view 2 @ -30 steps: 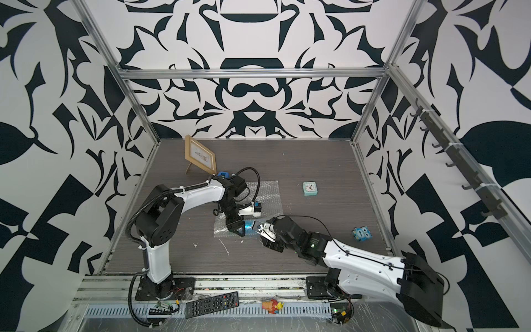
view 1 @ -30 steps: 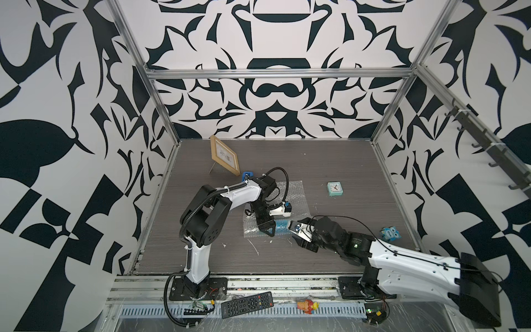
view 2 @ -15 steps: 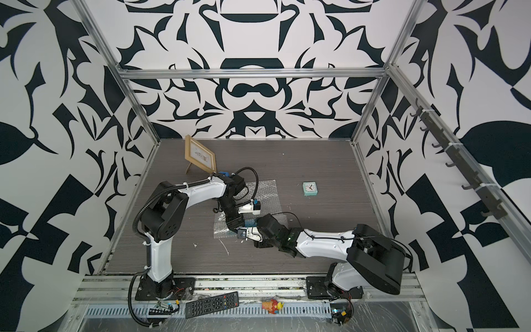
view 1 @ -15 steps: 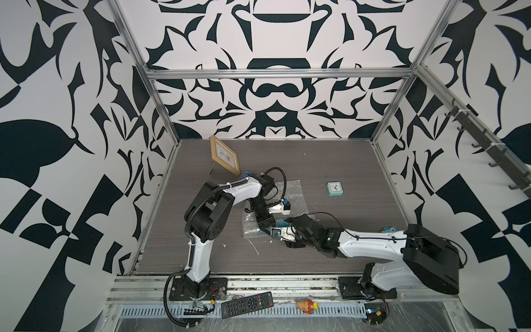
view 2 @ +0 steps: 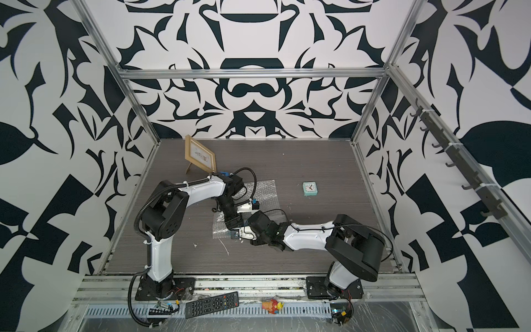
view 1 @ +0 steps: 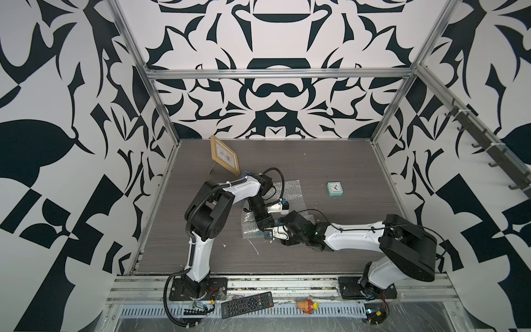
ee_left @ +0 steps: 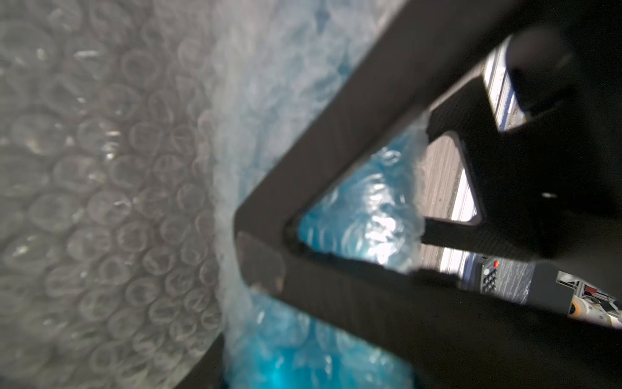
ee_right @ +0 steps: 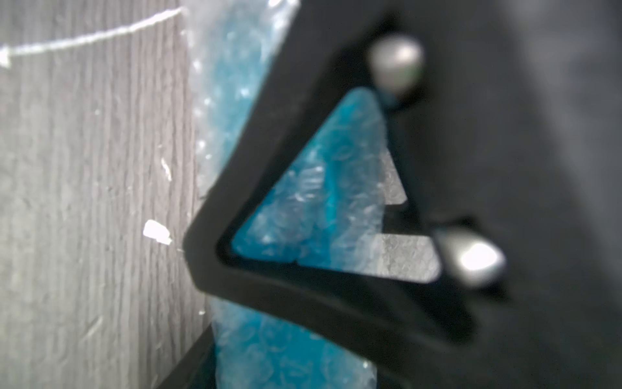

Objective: Wrap wine bottles in bubble wrap
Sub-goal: Wrap the wine bottle in bubble wrap.

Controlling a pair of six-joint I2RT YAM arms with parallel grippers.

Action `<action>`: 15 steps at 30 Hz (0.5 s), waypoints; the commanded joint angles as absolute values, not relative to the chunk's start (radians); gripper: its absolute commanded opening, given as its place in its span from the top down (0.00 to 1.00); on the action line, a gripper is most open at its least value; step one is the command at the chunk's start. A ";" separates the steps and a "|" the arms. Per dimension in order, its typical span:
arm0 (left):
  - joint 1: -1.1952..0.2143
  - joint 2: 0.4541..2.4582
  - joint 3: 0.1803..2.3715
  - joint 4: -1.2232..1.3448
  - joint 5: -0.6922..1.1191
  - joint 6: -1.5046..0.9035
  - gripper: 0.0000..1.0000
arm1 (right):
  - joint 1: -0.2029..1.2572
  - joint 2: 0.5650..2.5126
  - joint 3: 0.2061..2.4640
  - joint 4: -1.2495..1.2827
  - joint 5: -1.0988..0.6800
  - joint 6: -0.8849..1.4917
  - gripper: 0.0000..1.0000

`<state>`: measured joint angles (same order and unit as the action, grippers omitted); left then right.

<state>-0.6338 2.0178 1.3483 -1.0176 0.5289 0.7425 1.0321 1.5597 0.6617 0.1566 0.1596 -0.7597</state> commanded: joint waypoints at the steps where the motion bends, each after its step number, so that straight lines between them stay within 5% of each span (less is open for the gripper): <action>1: -0.625 2.013 1.366 -1.079 0.591 0.773 0.69 | 1.037 1.566 0.684 0.040 0.182 -0.722 0.55; 9: -0.625 1.925 1.296 -0.983 0.580 0.762 0.43 | 1.037 1.498 0.661 -0.068 0.166 -0.624 0.62; 15: -0.621 1.866 1.256 -0.942 0.582 0.759 0.33 | 1.037 1.496 0.701 -0.240 0.129 -0.513 0.63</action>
<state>-0.6395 1.9266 1.2701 -0.9302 0.5697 0.7475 1.0405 1.5040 0.6830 -0.0257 0.1463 -0.6151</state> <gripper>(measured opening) 0.664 0.547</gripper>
